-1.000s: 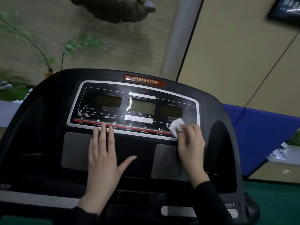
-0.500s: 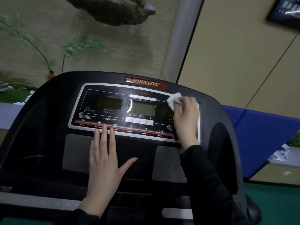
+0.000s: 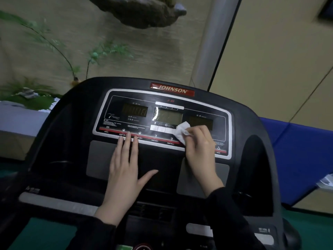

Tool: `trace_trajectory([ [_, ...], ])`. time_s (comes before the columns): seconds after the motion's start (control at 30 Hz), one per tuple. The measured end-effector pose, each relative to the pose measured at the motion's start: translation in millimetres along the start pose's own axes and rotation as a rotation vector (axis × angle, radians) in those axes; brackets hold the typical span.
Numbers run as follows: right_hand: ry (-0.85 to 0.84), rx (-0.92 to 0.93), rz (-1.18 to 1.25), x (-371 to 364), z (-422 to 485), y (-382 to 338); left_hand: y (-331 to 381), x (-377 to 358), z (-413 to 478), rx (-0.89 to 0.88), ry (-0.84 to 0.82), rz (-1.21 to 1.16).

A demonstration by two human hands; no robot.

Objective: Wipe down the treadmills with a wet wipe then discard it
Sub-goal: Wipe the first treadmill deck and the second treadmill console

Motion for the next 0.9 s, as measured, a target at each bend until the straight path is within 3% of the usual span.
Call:
trace_trajectory([
  [0.57, -0.176, 0.087, 0.303, -62, -27, -104, -99, 61, -67, 0.192, 0.044, 0.189],
  [0.9, -0.341, 0.054, 0.474, -96, -90, -212, -194, 132, -181, 0.433, 0.036, 0.240],
])
Point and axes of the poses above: each hand's wrist, its own z-axis towards the middle knuckle, its own x-axis out of the back of the hand, y = z × x, the point moved 1 cm from there along z, towards the middle knuckle, and after that the axes turned 9 degrees about x, right-handed, at the moved point
